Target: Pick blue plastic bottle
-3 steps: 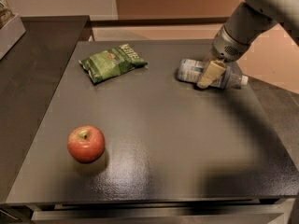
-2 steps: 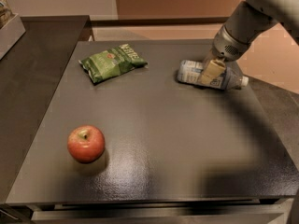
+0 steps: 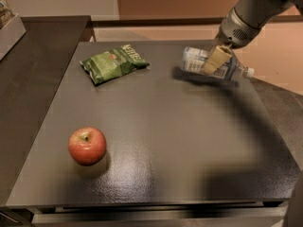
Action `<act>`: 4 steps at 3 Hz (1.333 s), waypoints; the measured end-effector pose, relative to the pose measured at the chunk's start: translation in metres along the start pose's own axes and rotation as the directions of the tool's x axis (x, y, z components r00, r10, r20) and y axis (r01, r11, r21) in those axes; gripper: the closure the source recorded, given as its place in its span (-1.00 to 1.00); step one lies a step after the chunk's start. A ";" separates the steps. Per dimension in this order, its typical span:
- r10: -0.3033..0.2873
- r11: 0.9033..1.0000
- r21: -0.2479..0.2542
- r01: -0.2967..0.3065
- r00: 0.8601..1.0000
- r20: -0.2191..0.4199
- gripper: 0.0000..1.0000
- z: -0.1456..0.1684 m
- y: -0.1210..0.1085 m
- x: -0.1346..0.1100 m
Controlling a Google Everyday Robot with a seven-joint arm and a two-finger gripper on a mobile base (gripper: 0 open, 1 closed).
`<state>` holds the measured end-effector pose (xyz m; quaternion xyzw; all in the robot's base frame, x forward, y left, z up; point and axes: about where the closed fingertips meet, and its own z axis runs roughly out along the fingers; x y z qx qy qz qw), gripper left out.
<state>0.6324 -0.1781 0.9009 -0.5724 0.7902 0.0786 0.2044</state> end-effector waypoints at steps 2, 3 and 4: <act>-0.051 0.998 0.051 0.048 0.997 0.062 1.00 -0.059 -0.009 -0.034; -0.079 0.994 0.086 0.071 0.992 0.094 1.00 -0.076 -0.018 -0.049; -0.079 0.994 0.086 0.071 0.992 0.094 1.00 -0.076 -0.018 -0.049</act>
Offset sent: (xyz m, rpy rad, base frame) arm 0.0025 -0.0009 0.1180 0.0430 -0.1233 0.0570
